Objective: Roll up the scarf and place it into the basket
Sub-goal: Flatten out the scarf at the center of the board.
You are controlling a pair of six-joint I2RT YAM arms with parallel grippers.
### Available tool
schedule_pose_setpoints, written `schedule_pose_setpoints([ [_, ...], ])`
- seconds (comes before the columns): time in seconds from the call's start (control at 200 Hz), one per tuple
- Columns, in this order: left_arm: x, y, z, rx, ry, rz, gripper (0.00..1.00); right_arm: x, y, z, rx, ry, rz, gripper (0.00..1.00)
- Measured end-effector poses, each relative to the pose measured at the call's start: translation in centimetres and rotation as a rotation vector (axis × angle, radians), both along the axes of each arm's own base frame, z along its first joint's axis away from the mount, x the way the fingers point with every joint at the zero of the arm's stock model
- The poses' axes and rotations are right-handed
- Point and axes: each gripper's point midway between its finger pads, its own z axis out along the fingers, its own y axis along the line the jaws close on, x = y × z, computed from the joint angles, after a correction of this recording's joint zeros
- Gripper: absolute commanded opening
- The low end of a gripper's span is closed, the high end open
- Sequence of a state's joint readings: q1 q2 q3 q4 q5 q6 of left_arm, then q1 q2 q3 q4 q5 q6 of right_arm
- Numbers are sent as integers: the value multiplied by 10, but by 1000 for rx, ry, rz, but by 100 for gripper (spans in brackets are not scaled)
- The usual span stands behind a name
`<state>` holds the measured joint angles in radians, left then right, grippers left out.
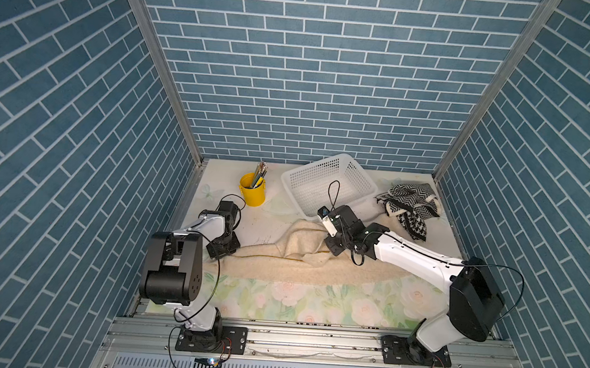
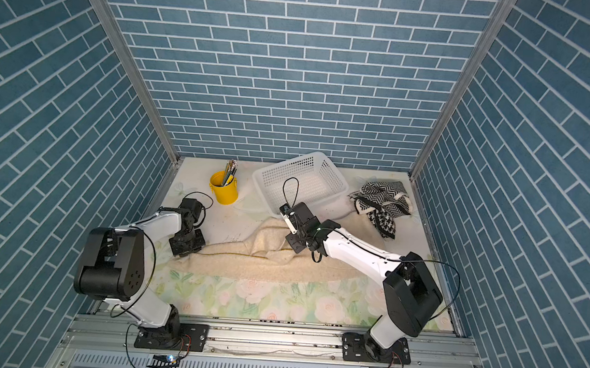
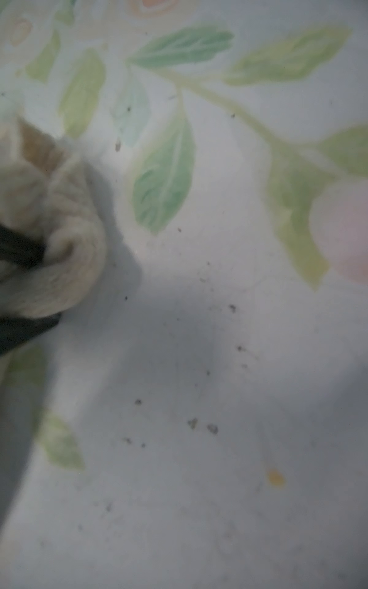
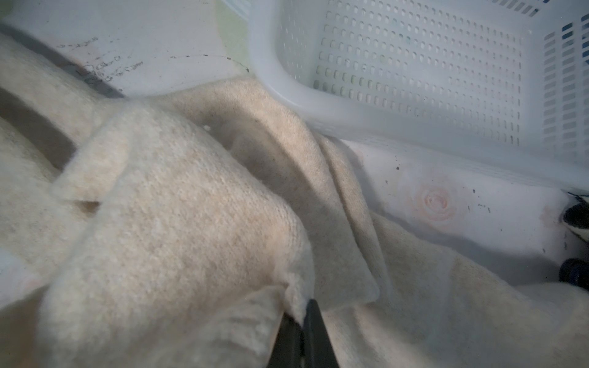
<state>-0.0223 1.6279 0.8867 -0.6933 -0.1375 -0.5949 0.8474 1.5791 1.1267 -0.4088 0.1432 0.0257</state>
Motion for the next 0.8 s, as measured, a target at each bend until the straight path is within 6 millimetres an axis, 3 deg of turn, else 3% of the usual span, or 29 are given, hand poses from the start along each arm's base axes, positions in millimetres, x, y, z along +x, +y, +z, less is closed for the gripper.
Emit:
schedule_pose_setpoints([
  [0.1, 2, 3, 6, 18, 5, 16, 0, 2, -1, 4, 13, -6, -4, 0],
  [0.17, 13, 8, 25, 51, -6, 17, 0, 3, -1, 5, 17, -9, -7, 0],
  [0.32, 94, 24, 122, 141, -259, 27, 0, 5, -2, 6, 20, -11, -11, 0],
  [0.39, 116, 31, 153, 170, -353, 37, 3, 5, -3, 6, 20, -12, -13, 0],
  [0.42, 119, 35, 160, 182, -368, 42, 11, 6, -3, 6, 20, -12, -15, 0],
  [0.45, 119, 39, 161, 191, -369, 48, 14, 6, -4, 6, 20, -12, -16, 0],
  [0.485, 117, 43, 158, 201, -356, 54, 28, 7, -4, 6, 19, -12, -18, 0],
  [0.545, 106, 49, 142, 211, -311, 66, 83, 7, -5, 6, 19, -12, -19, 0],
  [0.57, 98, 52, 131, 214, -282, 70, 99, 7, -5, 6, 19, -12, -19, 0],
  [0.705, 41, 66, 82, 206, -131, 133, 100, 7, -5, 6, 18, -12, -20, 0],
  [0.8, 10, 78, 79, 199, -113, 186, 100, 7, -5, 6, 18, -13, -20, 0],
])
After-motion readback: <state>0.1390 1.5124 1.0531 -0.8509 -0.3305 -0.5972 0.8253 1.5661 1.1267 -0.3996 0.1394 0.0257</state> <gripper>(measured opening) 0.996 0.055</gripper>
